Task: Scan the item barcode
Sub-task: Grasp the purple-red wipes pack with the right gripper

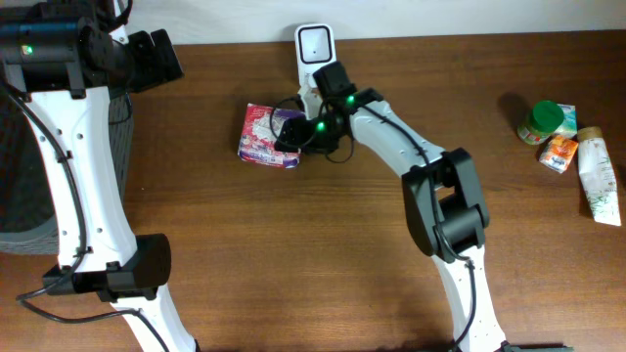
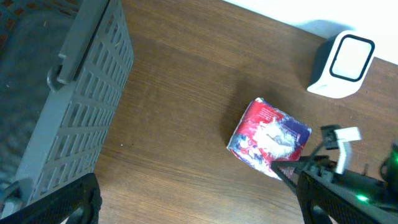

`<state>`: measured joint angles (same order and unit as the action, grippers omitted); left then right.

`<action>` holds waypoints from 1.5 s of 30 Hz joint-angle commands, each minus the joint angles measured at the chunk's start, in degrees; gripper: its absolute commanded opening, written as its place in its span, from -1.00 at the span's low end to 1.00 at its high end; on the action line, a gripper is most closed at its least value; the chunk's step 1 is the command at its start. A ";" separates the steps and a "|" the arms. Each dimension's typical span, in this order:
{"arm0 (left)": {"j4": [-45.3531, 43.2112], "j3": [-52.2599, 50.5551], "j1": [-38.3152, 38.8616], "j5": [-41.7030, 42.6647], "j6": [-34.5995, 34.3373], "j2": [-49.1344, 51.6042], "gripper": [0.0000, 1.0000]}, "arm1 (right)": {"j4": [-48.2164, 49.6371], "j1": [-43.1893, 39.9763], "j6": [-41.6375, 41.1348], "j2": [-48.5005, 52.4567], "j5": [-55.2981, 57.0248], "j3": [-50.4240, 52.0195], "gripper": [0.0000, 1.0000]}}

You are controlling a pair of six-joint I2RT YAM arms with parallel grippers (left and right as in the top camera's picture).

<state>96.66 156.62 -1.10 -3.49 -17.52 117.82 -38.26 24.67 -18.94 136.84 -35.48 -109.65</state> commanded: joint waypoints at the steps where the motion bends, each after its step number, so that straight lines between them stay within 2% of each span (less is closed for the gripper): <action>1: 0.04 0.55 -0.20 -0.44 0.46 -1.07 0.98 | 0.52 1.75 -0.85 1.14 -0.28 0.15 0.08; 2: 0.04 0.55 -0.20 -0.44 0.46 -1.07 0.98 | -0.48 1.75 -0.76 1.14 -0.28 0.15 0.05; 3: 0.04 0.55 -0.20 -0.44 0.46 -1.07 0.98 | -1.97 1.62 1.18 1.11 -0.31 0.13 -0.08; 4: 0.04 0.55 -0.20 -0.42 0.46 -1.07 0.98 | -3.67 1.27 3.26 1.11 -0.46 0.13 -0.46; 5: 0.04 0.55 -0.17 -0.44 0.46 -1.07 0.98 | -5.35 0.94 4.15 1.11 -0.98 0.13 -0.73; 6: 0.04 0.55 -0.20 -0.42 0.46 -1.07 0.98 | -7.91 0.42 5.57 0.98 -1.79 0.09 -0.91; 8: 0.04 0.55 -0.20 -0.44 0.46 -1.07 0.98 | -16.63 -0.85 11.65 -0.20 -2.01 0.09 -0.92; 11: 0.04 0.55 -0.13 -0.44 0.46 -1.07 0.98 | -30.27 -1.60 24.15 -1.92 2.14 0.09 -0.92; 13: 0.04 0.55 -0.15 -0.44 0.46 -1.07 0.98 | -35.32 -0.94 25.31 -1.99 17.18 0.11 -0.92; 15: 0.04 0.55 -0.20 -0.44 0.46 -1.07 0.98 | -37.22 0.09 22.18 -1.99 28.13 0.11 -0.91; 18: 0.04 0.55 -0.20 -0.42 0.46 -1.07 0.98 | -37.70 0.44 18.25 -2.62 28.89 -0.07 -0.92; 22: 0.04 0.55 -0.20 -0.44 0.46 -1.07 0.98 | -39.56 -0.48 17.70 -6.58 31.69 -4.68 -0.92; 25: 0.04 0.55 -0.20 -0.44 0.46 -1.07 0.98 | -44.85 -0.72 16.41 -9.53 46.60 -11.78 -0.92; 28: 0.04 0.55 -0.20 -0.42 0.46 -1.07 0.98 | -54.21 -0.24 8.07 -9.55 63.41 -16.83 -0.92; 30: 0.04 0.55 -0.20 -0.42 0.46 -1.07 0.98 | -59.08 -0.44 6.16 -9.16 68.72 -16.39 -0.92; 33: 0.04 0.55 -0.20 -0.42 0.46 -1.07 0.97 | -57.92 -0.92 4.90 -8.85 69.22 -14.21 -0.92; 38: 0.04 0.55 -0.20 -0.44 0.46 -1.07 0.98 | -53.88 -2.21 4.92 -8.85 71.76 -4.07 -0.90; 39: 0.04 0.55 -0.20 -0.44 0.48 -1.07 0.98 | -53.20 -1.86 4.90 -8.83 71.71 -2.62 -0.84; 40: 0.04 0.55 -0.20 -0.44 0.46 -1.07 0.98 | -52.98 -1.22 4.90 -8.83 71.49 -2.25 -0.62; 41: 0.04 0.55 -0.20 -0.44 0.46 -1.07 0.98 | -52.98 -0.26 4.90 -8.83 70.95 -2.27 -0.26; 44: 0.04 0.55 -0.20 -0.42 0.46 -1.07 0.98 | -51.06 4.63 4.92 -8.83 66.58 -2.32 0.02; 45: 0.04 0.55 -0.20 -0.42 0.46 -1.07 0.98 | -49.27 6.80 4.94 -8.85 63.17 -2.38 0.02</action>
<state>96.68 156.62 -1.10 -3.49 -17.52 117.82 -89.47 27.00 -13.43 128.57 32.80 -112.05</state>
